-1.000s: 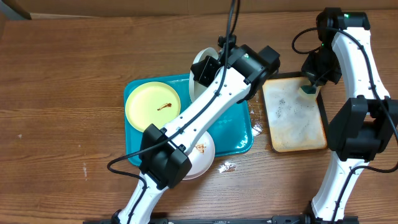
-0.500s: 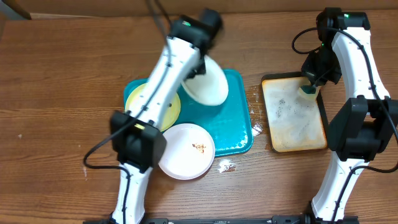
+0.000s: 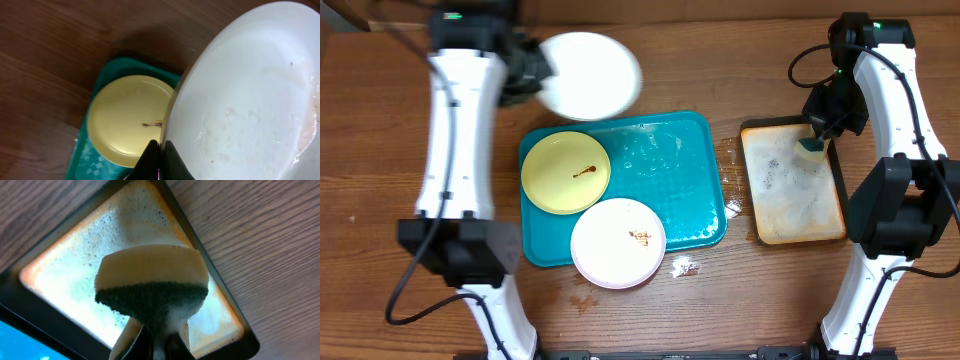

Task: Clean dirty plates on tray and stack at the side
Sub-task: 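Carry the white plate left and set it on the table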

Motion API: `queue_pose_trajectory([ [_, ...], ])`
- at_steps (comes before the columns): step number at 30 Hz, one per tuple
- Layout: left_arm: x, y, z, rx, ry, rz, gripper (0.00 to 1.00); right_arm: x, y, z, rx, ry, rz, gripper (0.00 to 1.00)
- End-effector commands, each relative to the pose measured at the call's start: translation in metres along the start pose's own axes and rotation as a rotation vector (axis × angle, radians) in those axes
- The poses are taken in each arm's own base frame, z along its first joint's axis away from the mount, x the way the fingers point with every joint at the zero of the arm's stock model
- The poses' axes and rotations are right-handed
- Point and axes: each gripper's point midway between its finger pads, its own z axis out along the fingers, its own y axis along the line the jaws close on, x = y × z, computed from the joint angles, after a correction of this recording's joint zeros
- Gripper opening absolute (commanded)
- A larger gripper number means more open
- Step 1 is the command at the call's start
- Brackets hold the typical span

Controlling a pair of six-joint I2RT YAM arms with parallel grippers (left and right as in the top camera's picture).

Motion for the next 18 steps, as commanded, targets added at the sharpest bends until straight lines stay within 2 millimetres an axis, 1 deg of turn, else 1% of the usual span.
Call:
queue_pose_trajectory([
  [1,-0.028,0.049,-0.01,-0.011,-0.03,-0.096,0.04,-0.001,0.006,-0.018,-0.045,-0.039,-0.031,0.04],
  [4,-0.049,0.1,-0.013,-0.037,-0.05,-0.204,0.04,0.001,0.006,-0.018,-0.049,-0.033,-0.034,0.04],
  [6,-0.058,0.129,-0.014,-0.058,-0.058,-0.255,0.04,0.001,0.006,-0.018,-0.049,-0.033,-0.034,0.04],
  [8,-0.063,0.153,-0.009,-0.071,-0.06,-0.285,0.04,0.001,0.007,-0.018,-0.054,-0.031,-0.052,0.04],
  [10,-0.065,0.17,0.0,-0.081,-0.049,-0.309,0.05,0.002,0.007,-0.019,-0.054,-0.028,-0.057,0.04],
  [13,-0.056,0.193,0.03,-0.09,0.007,-0.343,0.04,0.003,0.006,-0.019,-0.052,-0.023,-0.058,0.04],
  [15,-0.044,0.204,0.053,-0.102,0.055,-0.366,0.05,0.004,0.006,-0.019,-0.051,-0.02,-0.061,0.04],
  [18,-0.021,0.217,0.095,-0.1,0.123,-0.397,0.05,0.007,0.005,-0.018,-0.045,-0.008,-0.067,0.04],
])
